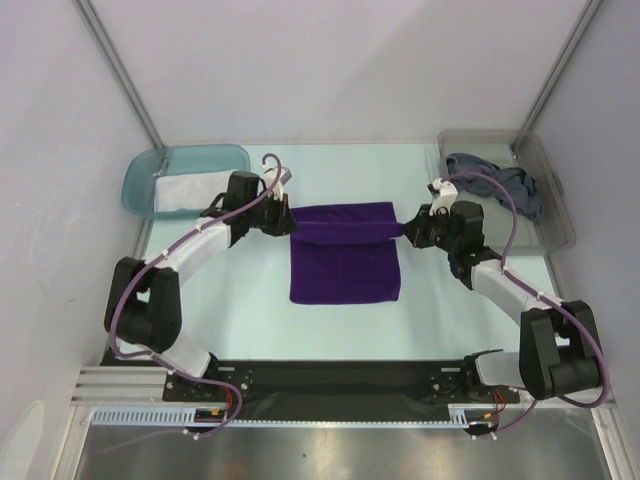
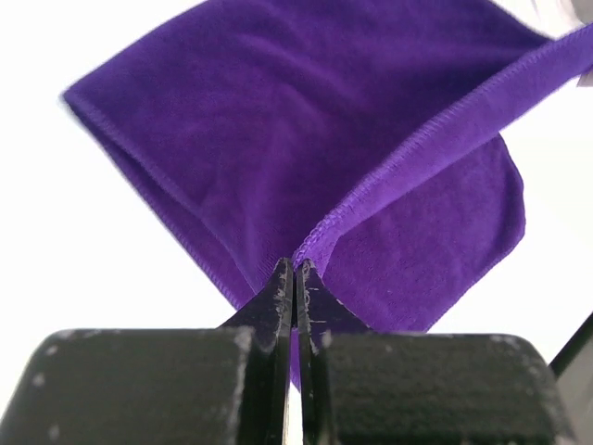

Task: Fold and stack the towels
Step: Fold the towel

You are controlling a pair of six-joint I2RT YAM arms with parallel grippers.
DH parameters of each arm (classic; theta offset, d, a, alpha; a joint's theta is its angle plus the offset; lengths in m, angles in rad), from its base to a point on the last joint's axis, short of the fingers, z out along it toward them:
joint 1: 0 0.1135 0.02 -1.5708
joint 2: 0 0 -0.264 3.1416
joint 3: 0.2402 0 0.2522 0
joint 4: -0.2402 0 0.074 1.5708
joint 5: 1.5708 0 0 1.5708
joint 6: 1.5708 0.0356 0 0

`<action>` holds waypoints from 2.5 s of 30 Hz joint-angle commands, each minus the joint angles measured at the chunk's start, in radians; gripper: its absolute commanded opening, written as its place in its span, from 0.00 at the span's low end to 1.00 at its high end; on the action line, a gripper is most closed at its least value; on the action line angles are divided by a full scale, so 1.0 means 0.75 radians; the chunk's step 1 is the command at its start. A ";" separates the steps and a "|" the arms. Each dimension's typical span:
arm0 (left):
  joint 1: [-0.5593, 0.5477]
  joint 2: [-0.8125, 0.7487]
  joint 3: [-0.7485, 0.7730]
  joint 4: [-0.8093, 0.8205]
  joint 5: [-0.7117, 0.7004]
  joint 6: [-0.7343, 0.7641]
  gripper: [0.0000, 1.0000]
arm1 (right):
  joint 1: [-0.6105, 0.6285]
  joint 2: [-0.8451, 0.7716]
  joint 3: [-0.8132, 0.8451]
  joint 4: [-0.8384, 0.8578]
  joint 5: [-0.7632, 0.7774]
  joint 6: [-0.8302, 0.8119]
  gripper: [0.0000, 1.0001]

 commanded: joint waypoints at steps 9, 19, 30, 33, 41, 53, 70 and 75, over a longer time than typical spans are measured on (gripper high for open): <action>-0.123 -0.282 -0.205 0.046 -0.215 -0.001 0.00 | 0.085 -0.156 -0.071 -0.102 0.141 0.075 0.00; -0.197 -0.272 -0.293 0.003 -0.277 -0.079 0.00 | 0.282 -0.172 -0.163 -0.211 0.382 0.208 0.00; -0.275 -0.352 -0.401 -0.011 -0.332 -0.181 0.00 | 0.345 -0.358 -0.222 -0.346 0.531 0.278 0.00; -0.289 -0.356 -0.444 -0.013 -0.356 -0.208 0.00 | 0.345 -0.370 -0.232 -0.442 0.556 0.329 0.00; -0.322 -0.317 -0.538 0.014 -0.365 -0.273 0.08 | 0.351 -0.317 -0.347 -0.403 0.505 0.429 0.08; -0.377 -0.333 -0.416 -0.207 -0.522 -0.367 0.46 | 0.353 -0.360 -0.153 -0.691 0.503 0.509 0.41; -0.381 -0.233 -0.510 -0.076 -0.559 -0.555 0.41 | 0.323 -0.121 -0.226 -0.530 0.403 0.509 0.35; -0.381 -0.233 -0.516 -0.115 -0.590 -0.598 0.42 | 0.313 -0.137 -0.220 -0.560 0.378 0.521 0.42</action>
